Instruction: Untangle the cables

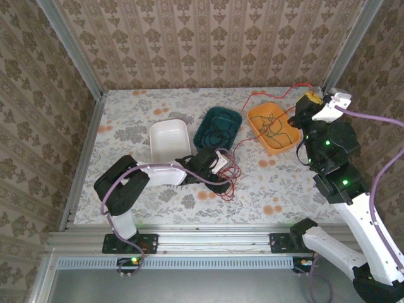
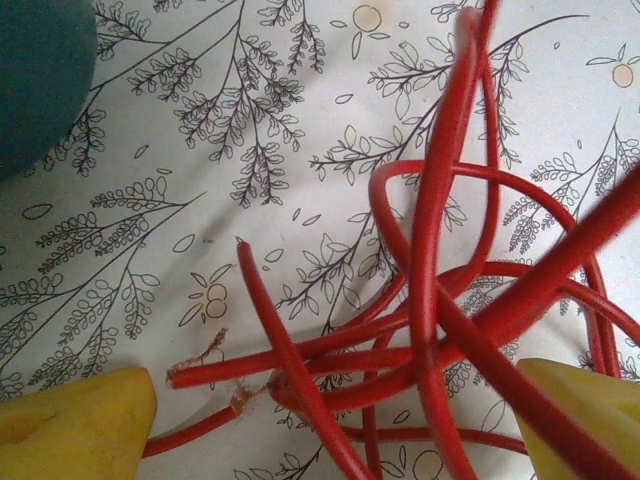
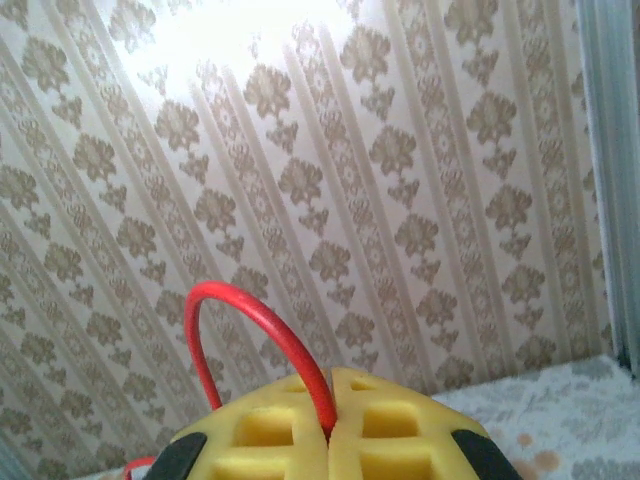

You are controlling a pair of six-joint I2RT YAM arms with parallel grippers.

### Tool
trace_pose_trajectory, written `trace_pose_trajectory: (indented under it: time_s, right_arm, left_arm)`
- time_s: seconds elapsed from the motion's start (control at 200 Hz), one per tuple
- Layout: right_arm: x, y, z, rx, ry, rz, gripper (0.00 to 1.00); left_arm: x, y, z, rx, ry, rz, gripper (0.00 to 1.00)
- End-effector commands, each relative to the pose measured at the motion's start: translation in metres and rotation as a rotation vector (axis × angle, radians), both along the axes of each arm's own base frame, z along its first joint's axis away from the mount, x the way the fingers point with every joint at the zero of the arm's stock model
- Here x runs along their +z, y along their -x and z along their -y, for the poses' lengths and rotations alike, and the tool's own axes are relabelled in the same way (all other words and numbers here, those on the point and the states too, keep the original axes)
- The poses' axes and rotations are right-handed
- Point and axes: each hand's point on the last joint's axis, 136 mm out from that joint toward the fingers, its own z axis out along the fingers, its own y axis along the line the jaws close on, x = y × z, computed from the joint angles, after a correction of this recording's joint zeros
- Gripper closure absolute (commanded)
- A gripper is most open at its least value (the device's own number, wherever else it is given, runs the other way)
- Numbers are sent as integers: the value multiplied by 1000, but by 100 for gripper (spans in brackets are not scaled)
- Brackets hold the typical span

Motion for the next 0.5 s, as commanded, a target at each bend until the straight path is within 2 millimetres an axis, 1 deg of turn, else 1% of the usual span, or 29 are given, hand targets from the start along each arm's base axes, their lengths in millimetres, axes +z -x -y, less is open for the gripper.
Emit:
trace_pose_trajectory:
  time_s: [0.0,0.08,0.145,0.185,0.225,0.295,0.37,0.43,0.495]
  right_arm:
    - [37,14,15,-66,18,100,100]
    - [43,18,16,-68,18,116,100]
    - [43,17,14,-54,16,112,100]
    - [42,15,9,-28,14,104,100]
    - [39,11,4,1,9,90,100]
    - [33,5,-9,65,-5,66,100]
    - [25,-3,-22,126,-35,40,100]
    - [16,-11,-32,165,-65,16,100]
    - [7,-19,-44,202,-93,-5,100]
  left_arm:
    - [-11,1,-8,19,-16,-33,7]
    - [-10,-1,-8,22,-12,-28,6]
    - [-6,-3,-6,30,-1,-9,5]
    - [1,-6,-5,38,22,11,4]
    - [13,-9,-1,40,58,35,3]
    - [43,-15,7,45,135,86,2]
    - [89,-26,12,84,239,174,0]
    - [129,-38,10,143,328,260,0]
    - [171,-49,0,218,421,342,0]
